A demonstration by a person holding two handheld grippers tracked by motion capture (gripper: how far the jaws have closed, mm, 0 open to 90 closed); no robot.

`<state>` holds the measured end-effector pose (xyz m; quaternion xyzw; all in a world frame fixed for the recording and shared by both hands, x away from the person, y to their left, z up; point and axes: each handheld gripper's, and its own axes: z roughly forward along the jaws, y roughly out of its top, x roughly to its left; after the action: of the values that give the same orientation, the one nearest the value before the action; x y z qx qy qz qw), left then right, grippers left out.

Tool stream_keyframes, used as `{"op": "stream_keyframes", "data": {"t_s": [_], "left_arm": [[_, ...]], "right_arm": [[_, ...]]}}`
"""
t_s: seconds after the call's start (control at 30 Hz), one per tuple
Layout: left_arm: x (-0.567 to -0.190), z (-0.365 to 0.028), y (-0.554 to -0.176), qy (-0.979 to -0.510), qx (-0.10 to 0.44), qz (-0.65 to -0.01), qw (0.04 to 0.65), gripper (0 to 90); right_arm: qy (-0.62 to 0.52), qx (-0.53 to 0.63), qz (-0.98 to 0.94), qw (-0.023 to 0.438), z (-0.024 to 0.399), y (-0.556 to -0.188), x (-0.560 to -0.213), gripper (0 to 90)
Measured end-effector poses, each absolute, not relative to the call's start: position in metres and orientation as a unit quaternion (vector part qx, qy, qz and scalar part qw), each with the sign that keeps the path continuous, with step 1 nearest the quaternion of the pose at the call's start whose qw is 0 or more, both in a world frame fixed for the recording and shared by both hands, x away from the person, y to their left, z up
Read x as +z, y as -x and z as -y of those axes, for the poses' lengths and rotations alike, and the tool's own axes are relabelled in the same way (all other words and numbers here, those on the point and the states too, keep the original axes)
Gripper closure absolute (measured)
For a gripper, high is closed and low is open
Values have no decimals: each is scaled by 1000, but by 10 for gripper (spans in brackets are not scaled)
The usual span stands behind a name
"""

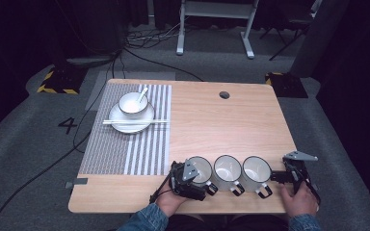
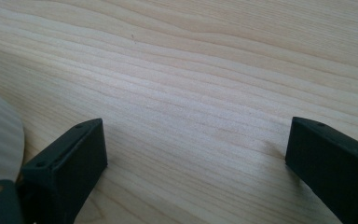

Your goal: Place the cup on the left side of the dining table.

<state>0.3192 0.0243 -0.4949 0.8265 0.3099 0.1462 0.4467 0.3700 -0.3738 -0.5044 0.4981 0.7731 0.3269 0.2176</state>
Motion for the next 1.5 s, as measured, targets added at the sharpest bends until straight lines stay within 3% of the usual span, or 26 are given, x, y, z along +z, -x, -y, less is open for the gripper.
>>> {"op": "stream_keyframes", "data": {"t_s": [0.6, 1.07, 1.5], "left_arm": [[-488, -26, -318, -829, 148, -297, 450, 31], [-465, -40, -315, -791, 160, -315, 500, 30], [-446, -57, -312, -753, 216, -334, 525, 30]], "right_arm": [[-498, 327, -773, 218, 374, -370, -504, 54], [-498, 327, -773, 217, 374, -370, -504, 54], [-498, 327, -773, 217, 374, -370, -504, 54]]}}
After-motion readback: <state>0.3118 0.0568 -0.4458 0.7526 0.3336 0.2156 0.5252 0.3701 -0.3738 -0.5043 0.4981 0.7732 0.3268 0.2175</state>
